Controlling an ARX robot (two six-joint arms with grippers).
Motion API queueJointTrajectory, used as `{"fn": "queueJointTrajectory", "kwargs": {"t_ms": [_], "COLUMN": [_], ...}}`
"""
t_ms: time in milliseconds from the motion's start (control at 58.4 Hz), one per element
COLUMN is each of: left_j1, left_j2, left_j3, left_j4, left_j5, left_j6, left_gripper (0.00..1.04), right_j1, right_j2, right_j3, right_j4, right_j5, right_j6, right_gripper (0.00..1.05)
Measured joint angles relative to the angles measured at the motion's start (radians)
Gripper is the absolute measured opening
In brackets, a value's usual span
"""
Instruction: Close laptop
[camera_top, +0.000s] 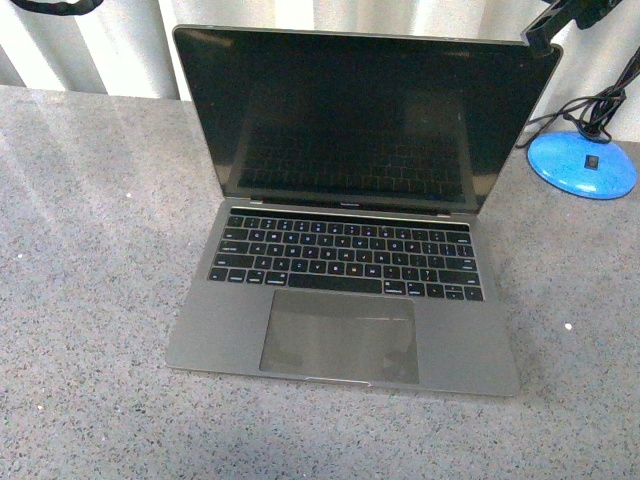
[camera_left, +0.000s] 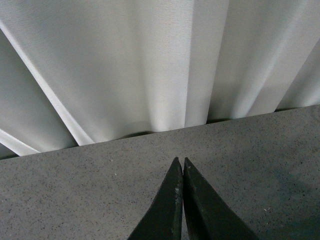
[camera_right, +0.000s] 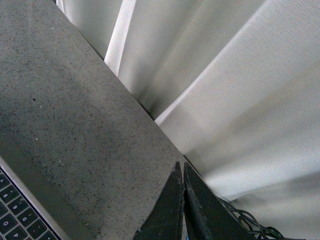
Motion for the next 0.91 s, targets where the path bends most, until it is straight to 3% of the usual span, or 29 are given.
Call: {"fn": "queueJointTrajectory", "kwargs": {"t_ms": [907], "left_j1": [-0.095], "left_j2": [0.02], "left_j3": [-0.031], "left_j4": [-0.061], "left_j5": [0.0], "left_j6": [-0.084], "left_gripper": [0.04], "right_j1": [0.056], "right_j2": [0.014], "right_j3": [-0.066], "right_j4": [0.053], "right_j5": [0.011], "right_j6": [0.011], "right_gripper": [0.01]}}
